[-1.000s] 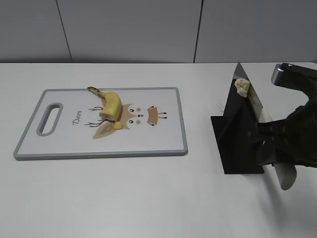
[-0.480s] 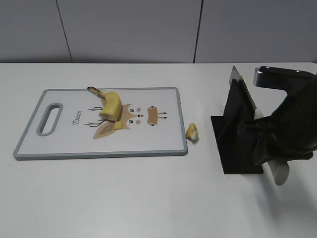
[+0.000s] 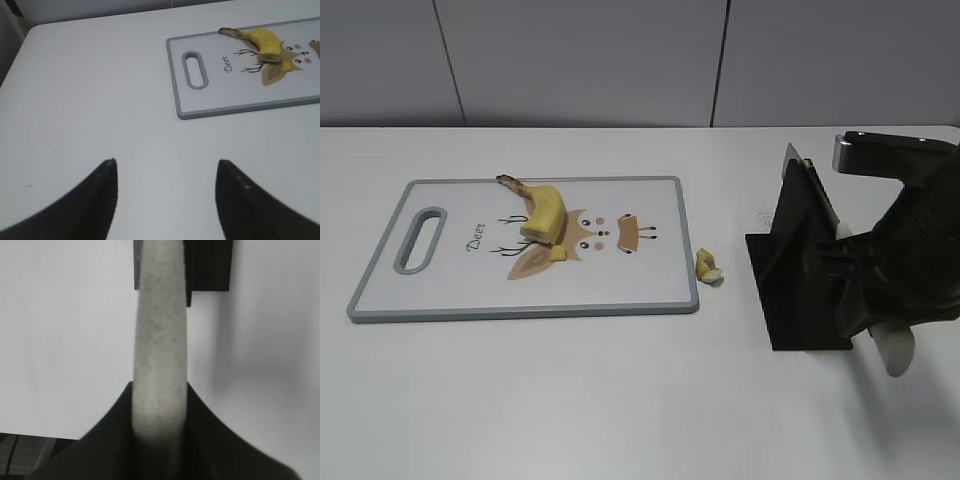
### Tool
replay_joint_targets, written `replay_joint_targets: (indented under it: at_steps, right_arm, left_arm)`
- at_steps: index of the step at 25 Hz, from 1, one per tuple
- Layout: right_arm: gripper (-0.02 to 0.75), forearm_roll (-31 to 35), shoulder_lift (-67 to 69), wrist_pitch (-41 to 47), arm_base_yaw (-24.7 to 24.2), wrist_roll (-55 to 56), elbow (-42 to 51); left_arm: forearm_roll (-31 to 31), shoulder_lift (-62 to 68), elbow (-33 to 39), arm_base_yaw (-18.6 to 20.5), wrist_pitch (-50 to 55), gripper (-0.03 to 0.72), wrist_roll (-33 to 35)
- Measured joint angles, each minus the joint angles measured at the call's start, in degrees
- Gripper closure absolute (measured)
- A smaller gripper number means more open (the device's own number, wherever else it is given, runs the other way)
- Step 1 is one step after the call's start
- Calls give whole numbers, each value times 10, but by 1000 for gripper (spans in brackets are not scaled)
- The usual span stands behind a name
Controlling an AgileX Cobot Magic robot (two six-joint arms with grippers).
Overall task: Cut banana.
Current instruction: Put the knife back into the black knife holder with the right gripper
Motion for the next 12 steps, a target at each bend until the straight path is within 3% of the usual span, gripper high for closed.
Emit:
replay_joint_targets:
  at_steps: [3,8,12]
  right_arm:
    - [522,5,0,1,0,-3,0]
    - [249,14,-2,1,0,-7,-3]
    - [157,11,-11,1,0,-6,-5]
  left_arm:
    - [0,0,0,0,0,97,0]
    - [0,0,0,0,0,97,0]
    - [0,0,0,0,0,97,0]
